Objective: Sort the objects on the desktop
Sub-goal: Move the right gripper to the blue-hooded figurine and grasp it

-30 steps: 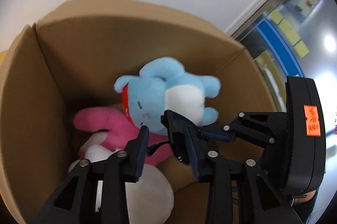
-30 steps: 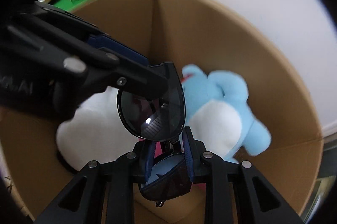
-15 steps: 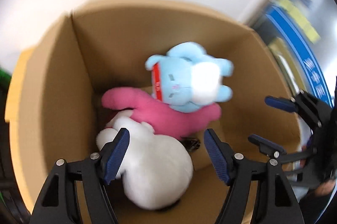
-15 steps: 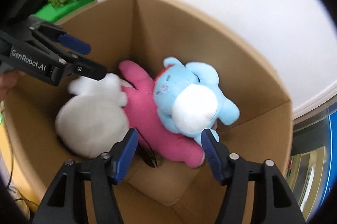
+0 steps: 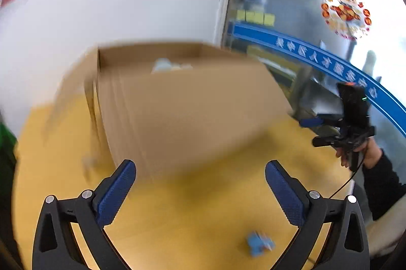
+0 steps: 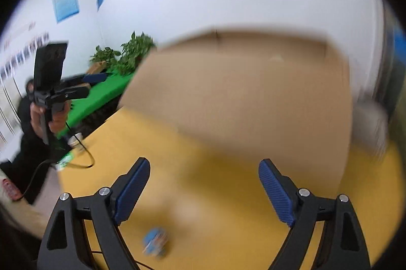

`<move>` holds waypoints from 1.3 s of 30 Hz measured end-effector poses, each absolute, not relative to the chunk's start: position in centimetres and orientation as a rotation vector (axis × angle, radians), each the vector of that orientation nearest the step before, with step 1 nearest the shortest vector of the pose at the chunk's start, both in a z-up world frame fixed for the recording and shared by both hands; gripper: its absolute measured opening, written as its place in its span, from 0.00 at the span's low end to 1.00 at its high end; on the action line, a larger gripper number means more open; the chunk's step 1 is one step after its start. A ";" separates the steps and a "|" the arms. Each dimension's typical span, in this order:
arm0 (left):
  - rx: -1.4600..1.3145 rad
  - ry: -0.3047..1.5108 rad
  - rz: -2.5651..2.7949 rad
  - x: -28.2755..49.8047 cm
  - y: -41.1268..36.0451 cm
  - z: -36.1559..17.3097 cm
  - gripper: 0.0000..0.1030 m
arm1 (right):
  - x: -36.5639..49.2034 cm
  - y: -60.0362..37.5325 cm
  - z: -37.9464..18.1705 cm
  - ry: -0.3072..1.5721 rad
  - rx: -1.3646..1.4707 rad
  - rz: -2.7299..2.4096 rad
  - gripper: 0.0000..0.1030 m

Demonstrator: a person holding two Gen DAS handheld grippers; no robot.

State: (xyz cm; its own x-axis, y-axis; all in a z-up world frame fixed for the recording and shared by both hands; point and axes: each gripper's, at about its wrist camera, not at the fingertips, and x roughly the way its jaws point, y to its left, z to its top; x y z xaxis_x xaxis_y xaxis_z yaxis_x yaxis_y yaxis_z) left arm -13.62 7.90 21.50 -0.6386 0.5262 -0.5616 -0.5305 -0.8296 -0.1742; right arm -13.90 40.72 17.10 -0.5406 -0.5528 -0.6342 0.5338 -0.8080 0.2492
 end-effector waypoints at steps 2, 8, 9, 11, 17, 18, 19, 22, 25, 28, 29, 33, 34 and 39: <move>-0.897 -0.037 2.349 -11.4 7.9 16.8 1.00 | -11.7 41.3 12.1 -0.121 1.066 -2.300 0.85; -1.125 -0.176 2.120 -9.8 11.4 6.4 1.00 | -7.8 36.5 3.2 -0.199 1.242 -2.180 0.85; -1.170 -0.215 2.071 -10.0 12.1 5.0 1.00 | -7.5 35.2 2.8 -0.186 1.242 -2.168 0.85; -1.254 -0.298 2.004 -10.5 13.1 2.9 0.99 | -7.5 33.1 2.5 -0.142 1.242 -2.191 0.85; -1.398 -0.486 1.870 -11.5 14.5 -1.3 0.99 | -10.4 33.7 0.1 -0.399 1.307 -2.132 0.85; -1.408 -0.504 1.861 -11.5 14.6 -1.8 0.99 | -11.3 34.2 -0.7 -0.453 1.334 -2.108 0.85; -1.418 -0.523 1.851 -11.4 14.7 -2.3 0.99 | -12.1 34.4 -1.7 -0.502 1.362 -2.073 0.85; -1.391 -0.552 1.841 -10.9 15.1 -2.2 0.99 | -13.3 33.8 -3.8 -0.571 1.408 -1.999 0.85; -1.383 -0.574 1.830 -10.2 15.2 -2.1 0.99 | -14.4 33.0 -4.0 -0.592 1.402 -1.976 0.81; -1.378 -0.589 1.812 -9.3 15.6 -2.1 0.99 | -14.8 31.4 -4.0 -0.536 1.414 -1.972 0.72; -1.371 -0.589 1.818 -9.2 16.0 -2.1 0.99 | -14.8 30.9 -4.1 -0.516 1.424 -1.963 0.60; -1.345 -0.561 1.854 -8.6 17.6 -2.2 0.96 | -14.4 29.5 -4.7 -0.496 1.427 -1.909 0.46; -1.339 -0.534 1.872 -8.4 18.1 -2.2 0.86 | -14.3 29.5 -4.7 -0.497 1.421 -1.915 0.47; -1.381 -0.578 1.857 -8.7 18.2 -3.2 0.51 | -13.4 30.1 -4.5 -0.520 1.391 -1.971 0.46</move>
